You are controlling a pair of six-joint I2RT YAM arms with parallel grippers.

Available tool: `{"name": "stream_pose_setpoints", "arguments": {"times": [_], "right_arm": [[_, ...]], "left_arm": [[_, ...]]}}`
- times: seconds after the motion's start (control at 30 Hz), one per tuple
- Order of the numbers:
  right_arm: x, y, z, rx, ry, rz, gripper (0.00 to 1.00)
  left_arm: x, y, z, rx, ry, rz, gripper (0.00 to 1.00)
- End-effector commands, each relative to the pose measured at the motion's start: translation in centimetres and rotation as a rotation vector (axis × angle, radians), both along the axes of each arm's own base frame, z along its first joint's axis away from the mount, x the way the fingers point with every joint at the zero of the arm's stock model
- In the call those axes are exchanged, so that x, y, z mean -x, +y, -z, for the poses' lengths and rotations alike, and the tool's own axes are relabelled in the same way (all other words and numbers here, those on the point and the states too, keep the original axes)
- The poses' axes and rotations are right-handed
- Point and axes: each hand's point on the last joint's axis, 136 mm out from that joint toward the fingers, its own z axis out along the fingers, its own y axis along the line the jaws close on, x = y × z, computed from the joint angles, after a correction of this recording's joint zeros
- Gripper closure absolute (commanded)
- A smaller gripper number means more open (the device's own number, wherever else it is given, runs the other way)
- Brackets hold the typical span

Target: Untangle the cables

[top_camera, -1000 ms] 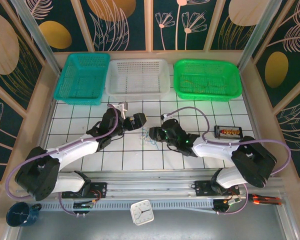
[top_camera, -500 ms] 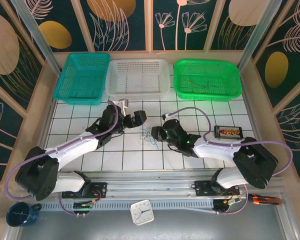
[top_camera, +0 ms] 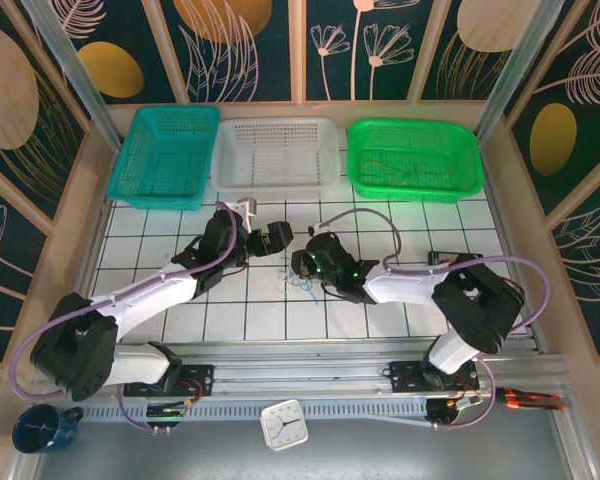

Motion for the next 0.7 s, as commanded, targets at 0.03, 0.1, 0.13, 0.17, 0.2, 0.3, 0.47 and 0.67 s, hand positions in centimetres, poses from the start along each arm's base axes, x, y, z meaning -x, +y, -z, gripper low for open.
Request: {"name": "stream_pose_setpoints", "arguments": {"times": [0.03, 0.1, 0.13, 0.17, 0.2, 0.3, 0.47, 0.67], "right_arm": [[0.1, -1.6, 0.4, 0.029, -0.011, 0.073, 0.95], [0.6, -2.9, 0.6, 0.029, -0.011, 0.094, 1.0], [0.8, -3.4, 0.5, 0.026, -0.015, 0.104, 1.0], [1.1, -3.9, 0.4, 0.022, -0.019, 0.11, 1.0], [1.3, -4.4, 0.3, 0.018, -0.025, 0.118, 1.0], [1.8, -5.7, -0.2, 0.004, -0.043, 0.14, 1.0], [2.0, -5.8, -2.8, -0.07, -0.099, 0.118, 1.0], [0.6, -4.9, -5.1, -0.144, -0.128, 0.094, 1.0]], "left_arm": [[-0.4, 0.3, -0.7, 0.009, -0.017, -0.014, 0.01], [-0.3, 0.2, -0.7, 0.008, -0.017, -0.01, 0.01], [-0.4, 0.2, -0.6, 0.007, -0.017, -0.01, 0.01], [-0.4, 0.3, -0.6, 0.005, -0.017, -0.011, 0.01], [-0.4, 0.2, -0.5, 0.003, -0.016, -0.009, 0.01], [-0.2, 0.1, -0.1, 0.001, -0.007, 0.0, 0.01], [-0.1, 0.1, 0.3, 0.001, 0.001, 0.007, 0.01], [0.1, 0.1, 0.7, 0.001, 0.006, 0.011, 0.01]]}}
